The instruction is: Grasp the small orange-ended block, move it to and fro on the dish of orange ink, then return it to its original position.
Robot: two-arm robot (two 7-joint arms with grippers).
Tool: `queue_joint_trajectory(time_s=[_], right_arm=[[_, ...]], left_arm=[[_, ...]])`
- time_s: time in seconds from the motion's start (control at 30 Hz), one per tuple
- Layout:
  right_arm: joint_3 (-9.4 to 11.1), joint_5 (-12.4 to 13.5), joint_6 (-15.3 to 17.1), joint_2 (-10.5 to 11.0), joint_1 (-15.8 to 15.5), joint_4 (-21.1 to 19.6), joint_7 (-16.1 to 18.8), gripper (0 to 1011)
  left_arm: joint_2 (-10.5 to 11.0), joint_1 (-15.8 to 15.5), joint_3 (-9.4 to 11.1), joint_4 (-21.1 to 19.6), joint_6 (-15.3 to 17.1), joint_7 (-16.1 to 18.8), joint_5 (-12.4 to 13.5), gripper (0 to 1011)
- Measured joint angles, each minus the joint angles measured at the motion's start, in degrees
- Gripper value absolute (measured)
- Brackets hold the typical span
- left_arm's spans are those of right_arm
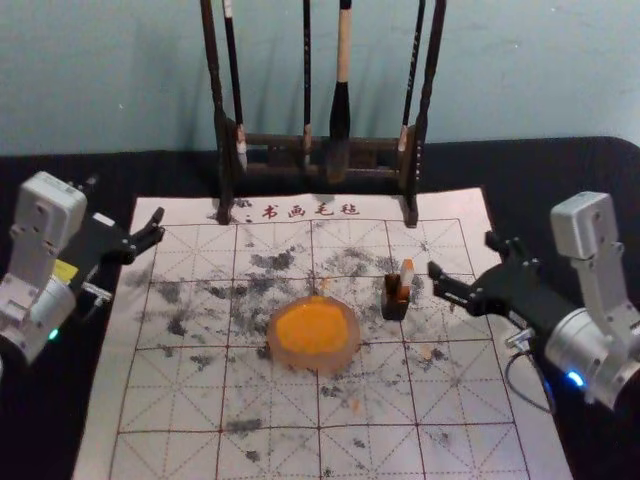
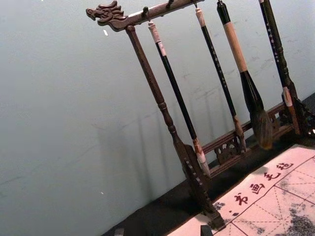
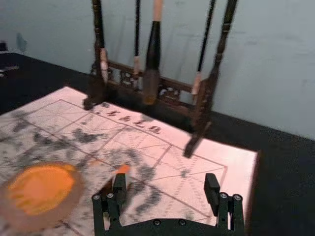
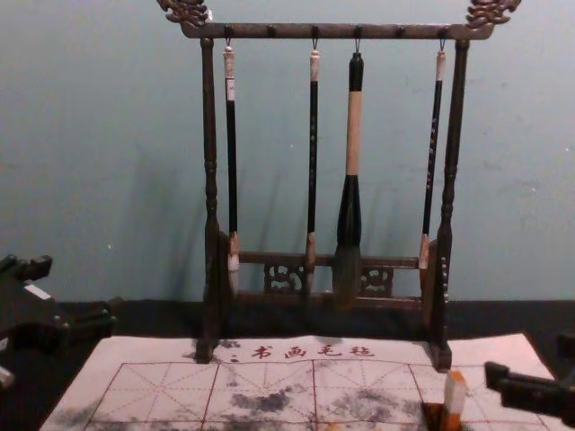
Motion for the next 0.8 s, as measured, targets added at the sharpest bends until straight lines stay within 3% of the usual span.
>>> queue_joint_trajectory(time_s=[0.27,0.8], right_arm=[[-0.91,-0.24,2.44,-2.82,-0.19,-0.77,0.75,1002],[-1.92,-3.81,6.55,-9.19,3.28,3.20,-1.15,1003]], left_arm=[[0.00,0.00,0.00,0.00,0.00,0.00,0.00,1001],[0.00,0.00,0.00,0.00,0.00,0.00,0.00,1001]])
